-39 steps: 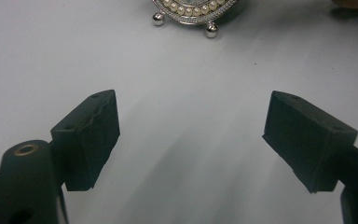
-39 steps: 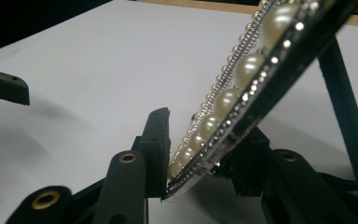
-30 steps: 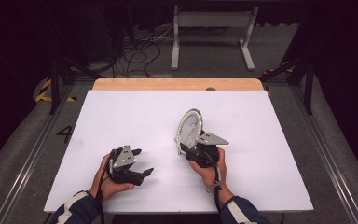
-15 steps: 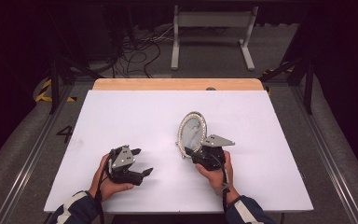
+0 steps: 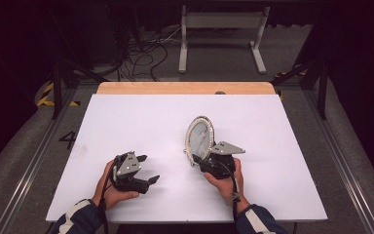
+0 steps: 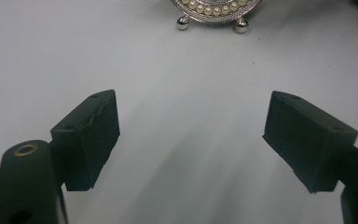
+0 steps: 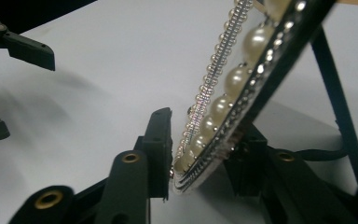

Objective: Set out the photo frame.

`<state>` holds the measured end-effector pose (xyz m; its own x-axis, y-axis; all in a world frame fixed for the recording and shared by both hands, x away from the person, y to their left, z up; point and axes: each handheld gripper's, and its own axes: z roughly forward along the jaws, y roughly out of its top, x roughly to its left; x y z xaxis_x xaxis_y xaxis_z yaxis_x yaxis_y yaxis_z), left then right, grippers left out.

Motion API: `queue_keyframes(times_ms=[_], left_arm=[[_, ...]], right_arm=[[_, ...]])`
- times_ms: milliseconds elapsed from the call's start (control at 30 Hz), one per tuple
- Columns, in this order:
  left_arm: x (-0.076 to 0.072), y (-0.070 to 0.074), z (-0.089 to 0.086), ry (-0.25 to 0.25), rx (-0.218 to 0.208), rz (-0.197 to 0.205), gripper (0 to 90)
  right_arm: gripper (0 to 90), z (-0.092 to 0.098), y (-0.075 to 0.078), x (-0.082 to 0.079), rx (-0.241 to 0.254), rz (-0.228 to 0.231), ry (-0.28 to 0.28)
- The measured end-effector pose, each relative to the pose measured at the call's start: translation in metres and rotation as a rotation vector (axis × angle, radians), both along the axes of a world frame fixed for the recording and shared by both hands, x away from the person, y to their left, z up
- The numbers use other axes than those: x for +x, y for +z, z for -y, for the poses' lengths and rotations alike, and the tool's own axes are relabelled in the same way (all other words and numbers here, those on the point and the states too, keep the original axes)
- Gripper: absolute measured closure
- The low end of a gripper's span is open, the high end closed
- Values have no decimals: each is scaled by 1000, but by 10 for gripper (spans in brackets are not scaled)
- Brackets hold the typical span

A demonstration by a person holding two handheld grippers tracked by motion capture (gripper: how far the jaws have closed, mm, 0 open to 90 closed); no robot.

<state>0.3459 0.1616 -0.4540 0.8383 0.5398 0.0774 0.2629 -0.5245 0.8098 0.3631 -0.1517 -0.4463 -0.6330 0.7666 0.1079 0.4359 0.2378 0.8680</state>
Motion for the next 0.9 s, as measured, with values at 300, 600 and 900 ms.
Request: queue_keyframes(times_ms=[300,600,900], left_arm=[[0,-1,2,-3,4,-2,186],[1,-2,2,-6,7,-4,184],[1,-1,2,-7,9,-4,184]], right_arm=[[654,-13,-8,4,-11,6,-46],[714,-11,-8,4,1,0,-48],[726,-3,-6,5,9,-45,8]])
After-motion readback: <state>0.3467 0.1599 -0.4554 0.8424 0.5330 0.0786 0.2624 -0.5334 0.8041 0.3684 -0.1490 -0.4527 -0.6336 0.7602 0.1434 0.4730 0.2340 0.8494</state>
